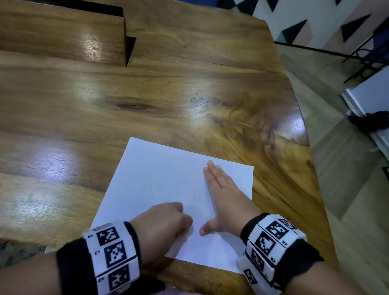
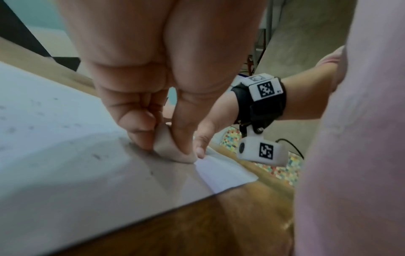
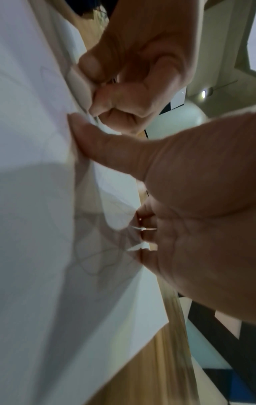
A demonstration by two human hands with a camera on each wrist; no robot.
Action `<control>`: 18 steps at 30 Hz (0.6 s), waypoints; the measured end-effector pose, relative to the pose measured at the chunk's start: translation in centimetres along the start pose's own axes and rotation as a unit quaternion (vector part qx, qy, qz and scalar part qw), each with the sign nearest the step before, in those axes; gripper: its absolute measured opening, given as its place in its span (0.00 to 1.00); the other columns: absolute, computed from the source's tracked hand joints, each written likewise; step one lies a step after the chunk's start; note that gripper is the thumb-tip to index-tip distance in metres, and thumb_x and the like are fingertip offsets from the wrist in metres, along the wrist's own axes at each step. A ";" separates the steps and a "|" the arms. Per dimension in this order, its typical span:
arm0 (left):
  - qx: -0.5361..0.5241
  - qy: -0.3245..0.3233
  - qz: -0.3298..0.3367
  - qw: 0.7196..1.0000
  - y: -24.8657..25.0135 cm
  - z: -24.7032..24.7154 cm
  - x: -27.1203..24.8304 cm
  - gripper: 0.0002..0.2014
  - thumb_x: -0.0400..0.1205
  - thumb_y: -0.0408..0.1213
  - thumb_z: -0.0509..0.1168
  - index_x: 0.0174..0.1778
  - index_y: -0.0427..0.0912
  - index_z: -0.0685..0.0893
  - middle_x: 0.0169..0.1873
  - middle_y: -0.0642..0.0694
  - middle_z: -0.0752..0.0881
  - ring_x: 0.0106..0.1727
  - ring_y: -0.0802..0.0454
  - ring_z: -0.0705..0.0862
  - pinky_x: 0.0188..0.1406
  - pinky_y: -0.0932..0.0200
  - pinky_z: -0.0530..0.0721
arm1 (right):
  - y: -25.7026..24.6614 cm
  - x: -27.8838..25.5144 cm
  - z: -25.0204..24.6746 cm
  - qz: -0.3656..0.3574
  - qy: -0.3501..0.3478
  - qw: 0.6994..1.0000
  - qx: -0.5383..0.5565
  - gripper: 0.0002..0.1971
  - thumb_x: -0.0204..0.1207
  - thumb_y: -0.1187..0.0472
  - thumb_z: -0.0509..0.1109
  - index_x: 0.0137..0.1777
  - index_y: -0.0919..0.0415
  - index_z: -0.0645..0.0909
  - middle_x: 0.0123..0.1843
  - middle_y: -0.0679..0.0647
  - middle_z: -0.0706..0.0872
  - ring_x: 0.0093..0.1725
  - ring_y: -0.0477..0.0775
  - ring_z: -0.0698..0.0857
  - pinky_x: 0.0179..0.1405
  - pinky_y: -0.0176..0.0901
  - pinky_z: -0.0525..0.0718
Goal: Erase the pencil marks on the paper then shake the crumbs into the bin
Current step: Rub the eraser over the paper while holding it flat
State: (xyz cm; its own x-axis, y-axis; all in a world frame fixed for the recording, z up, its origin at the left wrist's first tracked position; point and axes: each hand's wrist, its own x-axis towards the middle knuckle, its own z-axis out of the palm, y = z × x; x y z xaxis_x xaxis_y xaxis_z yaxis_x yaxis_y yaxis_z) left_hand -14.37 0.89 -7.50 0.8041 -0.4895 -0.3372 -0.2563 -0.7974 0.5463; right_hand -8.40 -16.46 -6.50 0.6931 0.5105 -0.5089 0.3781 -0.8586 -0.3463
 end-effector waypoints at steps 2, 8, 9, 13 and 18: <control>-0.019 0.002 -0.006 1.000 0.2 -0.3 0.2 0.06 0.77 0.40 0.62 0.44 0.49 0.84 0.40 0.51 0.77 0.43 0.52 0.79 0.34 0.68 0.68 | 0.2 0.0 0.1 0.002 0.003 1.000 0.013 0.69 0.59 0.43 0.82 0.81 0.57 0.28 0.81 0.44 0.23 0.80 0.42 0.28 0.75 0.33 0.34; -0.068 0.144 -0.113 0.981 -2.2 -5.2 4.3 0.08 0.70 0.43 0.72 0.43 0.45 0.87 0.23 0.58 0.78 0.30 0.58 0.77 0.28 0.78 0.66 | 0.7 0.3 0.0 -0.009 0.026 1.000 0.010 0.65 0.60 0.41 0.80 0.83 0.54 0.33 0.83 0.42 0.28 0.82 0.43 0.33 0.78 0.35 0.39; -0.075 0.173 -0.132 0.973 -2.6 -6.1 5.5 0.08 0.70 0.42 0.73 0.43 0.45 0.87 0.22 0.58 0.76 0.28 0.59 0.75 0.28 0.72 0.68 | 0.7 0.3 0.0 -0.008 0.025 1.000 0.006 0.65 0.60 0.40 0.80 0.83 0.53 0.33 0.83 0.42 0.28 0.82 0.43 0.33 0.79 0.37 0.40; -0.044 0.207 -0.150 0.966 -2.6 -7.0 7.8 0.06 0.73 0.39 0.70 0.42 0.41 0.86 0.26 0.54 0.77 0.36 0.50 0.78 0.31 0.64 0.66 | 0.8 0.2 0.1 -0.008 0.023 1.000 0.001 0.65 0.61 0.40 0.79 0.83 0.53 0.32 0.82 0.42 0.27 0.82 0.43 0.32 0.79 0.38 0.40; -0.039 0.101 -0.075 0.991 -1.0 -3.9 4.8 0.07 0.75 0.42 0.69 0.39 0.42 0.86 0.25 0.57 0.72 0.28 0.59 0.73 0.26 0.69 0.65 | 0.8 0.2 0.0 -0.010 0.022 1.000 0.003 0.65 0.62 0.41 0.79 0.83 0.53 0.32 0.82 0.43 0.27 0.82 0.43 0.32 0.77 0.36 0.38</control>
State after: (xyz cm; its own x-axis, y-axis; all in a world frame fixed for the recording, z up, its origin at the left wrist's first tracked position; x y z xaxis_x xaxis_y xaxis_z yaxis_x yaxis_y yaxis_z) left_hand -8.21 0.71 -6.69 0.9228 -0.2811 -0.2637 -0.0896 -0.8219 0.5626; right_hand -7.97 -17.05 -6.87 0.7120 0.5250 -0.4664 0.3882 -0.8477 -0.3615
